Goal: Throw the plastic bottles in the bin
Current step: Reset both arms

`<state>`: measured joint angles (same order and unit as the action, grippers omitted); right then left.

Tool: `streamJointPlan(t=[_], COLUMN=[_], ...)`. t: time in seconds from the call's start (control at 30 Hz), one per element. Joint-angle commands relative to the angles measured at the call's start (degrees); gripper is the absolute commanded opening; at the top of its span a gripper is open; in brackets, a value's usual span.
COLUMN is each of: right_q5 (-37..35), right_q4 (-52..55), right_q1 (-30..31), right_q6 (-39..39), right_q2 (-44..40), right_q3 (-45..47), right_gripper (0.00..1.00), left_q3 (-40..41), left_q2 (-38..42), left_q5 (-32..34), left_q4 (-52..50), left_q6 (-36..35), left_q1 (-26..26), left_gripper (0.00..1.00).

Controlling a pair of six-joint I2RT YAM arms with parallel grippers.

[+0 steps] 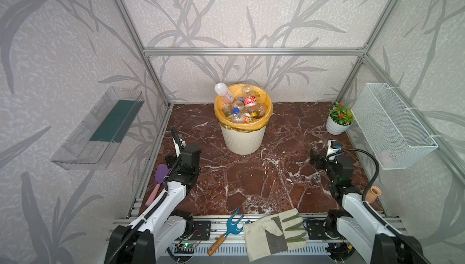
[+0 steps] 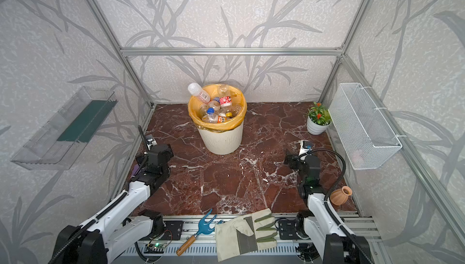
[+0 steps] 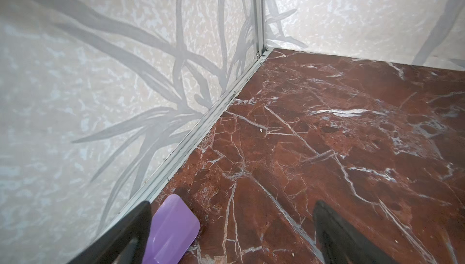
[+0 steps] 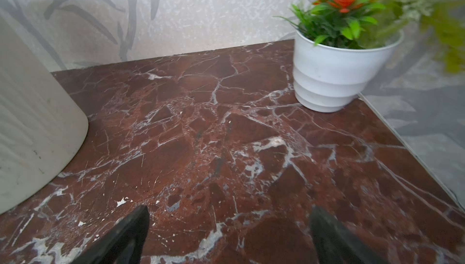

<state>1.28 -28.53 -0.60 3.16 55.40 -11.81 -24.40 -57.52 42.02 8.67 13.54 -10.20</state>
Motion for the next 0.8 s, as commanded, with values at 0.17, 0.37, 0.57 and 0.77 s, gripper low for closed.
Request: streamJointPlan(t=[0.17, 0.37, 0.57, 0.77], right_q5=[-2.45, -0.65, -3.42, -4.75], right_q4=[-16.08, -32.95, -20.59, -23.27], right_q1=[4.44, 4.82, 4.80, 5.17], right_q6=[-8.59, -4.97, -4.24, -3.88], right_q2=[17.62, 27.36, 30.55, 33.40], right_q3=[-5.02, -2.44, -9.14, -10.24], right_gripper=[0.99, 0.99, 0.99, 0.99], left_q3=[3.21, 2.99, 2.16, 1.78], left_q2=[-11.49, -20.97, -29.37, -30.51], left_q5=[-3.88, -9.73, -22.41, -24.62], left_q4=[23.75, 33.80, 39.75, 40.45], left_q6=[-4.02, -7.97, -10.22, -8.46], left_q1=[2.53, 4.50, 7.36, 9.70], left_gripper=[1.00, 0.99, 0.98, 0.99])
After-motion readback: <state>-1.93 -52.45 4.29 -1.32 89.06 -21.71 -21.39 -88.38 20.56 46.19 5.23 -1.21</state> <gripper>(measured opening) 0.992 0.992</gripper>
